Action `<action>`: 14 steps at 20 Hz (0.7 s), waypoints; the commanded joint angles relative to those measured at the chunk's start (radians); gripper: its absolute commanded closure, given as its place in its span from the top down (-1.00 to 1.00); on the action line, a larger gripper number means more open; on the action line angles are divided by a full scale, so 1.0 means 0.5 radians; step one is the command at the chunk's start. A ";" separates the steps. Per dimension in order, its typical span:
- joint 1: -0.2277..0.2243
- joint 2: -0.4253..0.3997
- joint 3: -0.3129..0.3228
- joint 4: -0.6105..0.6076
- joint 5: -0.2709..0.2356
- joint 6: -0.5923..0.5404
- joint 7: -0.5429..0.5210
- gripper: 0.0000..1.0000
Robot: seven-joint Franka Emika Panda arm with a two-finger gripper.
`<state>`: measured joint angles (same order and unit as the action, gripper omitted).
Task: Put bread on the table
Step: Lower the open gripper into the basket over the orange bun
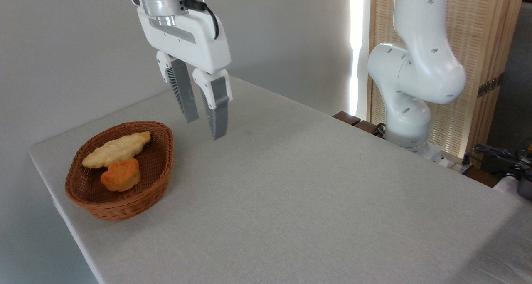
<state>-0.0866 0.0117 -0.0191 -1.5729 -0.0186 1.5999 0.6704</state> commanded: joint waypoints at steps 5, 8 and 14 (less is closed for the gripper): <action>-0.011 0.087 -0.210 -0.075 0.000 0.475 0.003 1.00; -0.014 0.136 -0.330 -0.198 0.000 0.791 0.003 1.00; -0.014 0.317 -0.542 -0.428 0.028 1.380 0.009 1.00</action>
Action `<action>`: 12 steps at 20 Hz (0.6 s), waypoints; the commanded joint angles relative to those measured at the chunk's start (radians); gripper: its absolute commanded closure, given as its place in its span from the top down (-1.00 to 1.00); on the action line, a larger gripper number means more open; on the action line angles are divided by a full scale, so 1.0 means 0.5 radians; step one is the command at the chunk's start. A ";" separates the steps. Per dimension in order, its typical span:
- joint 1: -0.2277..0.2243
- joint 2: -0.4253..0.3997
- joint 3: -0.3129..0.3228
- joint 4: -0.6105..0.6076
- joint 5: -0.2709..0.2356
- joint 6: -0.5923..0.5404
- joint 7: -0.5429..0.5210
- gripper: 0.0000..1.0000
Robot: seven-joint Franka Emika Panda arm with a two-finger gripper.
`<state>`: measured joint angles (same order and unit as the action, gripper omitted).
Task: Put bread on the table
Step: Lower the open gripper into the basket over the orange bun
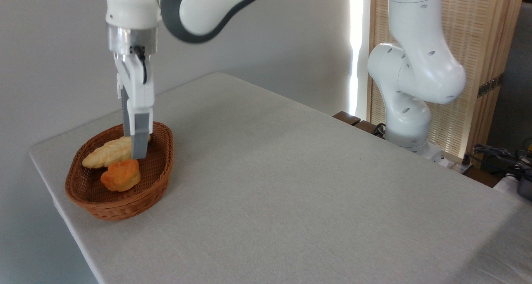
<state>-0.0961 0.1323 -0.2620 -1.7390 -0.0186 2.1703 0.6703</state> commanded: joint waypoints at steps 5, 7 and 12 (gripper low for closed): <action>-0.013 0.196 -0.102 -0.121 0.031 0.436 0.009 1.00; -0.013 0.241 -0.135 -0.121 0.031 0.485 0.012 1.00; -0.016 0.340 -0.157 -0.121 0.031 0.654 0.018 1.00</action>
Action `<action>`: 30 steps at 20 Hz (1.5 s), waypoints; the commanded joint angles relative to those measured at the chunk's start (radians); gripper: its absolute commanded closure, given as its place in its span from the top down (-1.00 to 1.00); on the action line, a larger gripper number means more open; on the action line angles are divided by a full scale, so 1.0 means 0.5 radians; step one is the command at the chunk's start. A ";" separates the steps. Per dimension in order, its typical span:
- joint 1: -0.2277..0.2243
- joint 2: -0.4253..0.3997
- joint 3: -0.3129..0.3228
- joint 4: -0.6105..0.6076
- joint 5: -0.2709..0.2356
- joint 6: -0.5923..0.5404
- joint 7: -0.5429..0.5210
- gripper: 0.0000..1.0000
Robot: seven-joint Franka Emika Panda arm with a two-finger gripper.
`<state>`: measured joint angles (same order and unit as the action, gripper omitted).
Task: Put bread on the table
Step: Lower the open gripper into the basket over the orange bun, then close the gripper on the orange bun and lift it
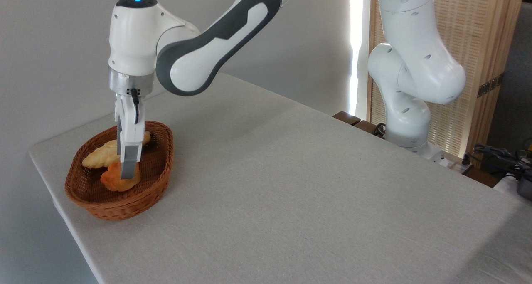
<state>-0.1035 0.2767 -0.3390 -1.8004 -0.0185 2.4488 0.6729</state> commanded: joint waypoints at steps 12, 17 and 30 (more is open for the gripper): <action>0.001 0.137 -0.046 -0.001 0.031 0.183 0.136 -0.37; 0.001 0.137 -0.046 -0.007 0.031 0.183 0.139 -0.51; 0.078 -0.335 0.098 0.030 -0.116 -0.350 0.154 -0.23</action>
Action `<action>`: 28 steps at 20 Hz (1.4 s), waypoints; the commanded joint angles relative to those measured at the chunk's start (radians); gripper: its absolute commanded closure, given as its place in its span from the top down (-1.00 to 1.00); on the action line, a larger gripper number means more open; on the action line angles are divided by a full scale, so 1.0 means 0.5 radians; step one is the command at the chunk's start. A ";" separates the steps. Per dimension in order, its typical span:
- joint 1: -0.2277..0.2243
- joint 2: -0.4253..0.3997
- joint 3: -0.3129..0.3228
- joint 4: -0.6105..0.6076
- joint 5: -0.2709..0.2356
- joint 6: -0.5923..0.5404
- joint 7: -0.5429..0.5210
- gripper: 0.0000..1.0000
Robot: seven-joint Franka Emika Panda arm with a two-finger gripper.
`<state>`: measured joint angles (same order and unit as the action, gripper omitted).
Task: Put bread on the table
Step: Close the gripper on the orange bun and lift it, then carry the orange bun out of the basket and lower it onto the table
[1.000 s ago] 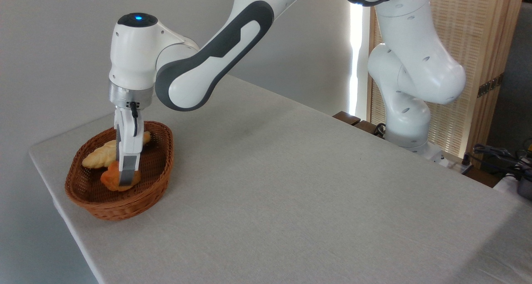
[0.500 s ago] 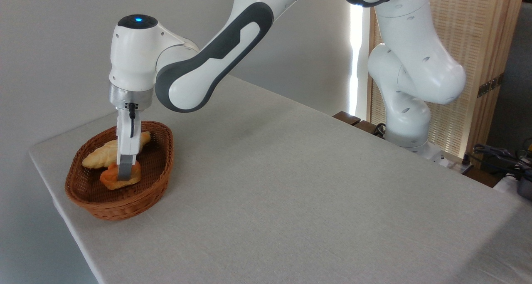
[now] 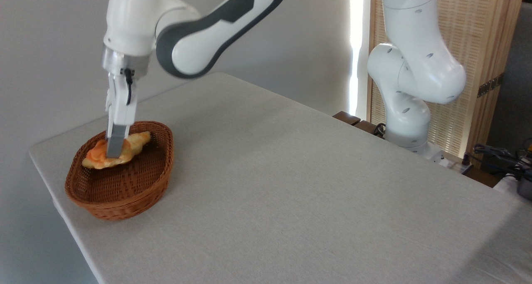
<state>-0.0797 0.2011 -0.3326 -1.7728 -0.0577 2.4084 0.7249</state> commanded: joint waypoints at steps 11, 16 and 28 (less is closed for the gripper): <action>0.043 -0.344 0.429 -0.446 0.284 -0.743 1.161 0.90; 0.043 -0.344 0.429 -0.452 0.287 -0.746 1.161 1.00; 0.058 -0.371 0.435 -0.409 0.260 -0.779 1.155 1.00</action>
<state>-0.0547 0.0371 -0.1223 -1.9901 0.0715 2.0361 1.2903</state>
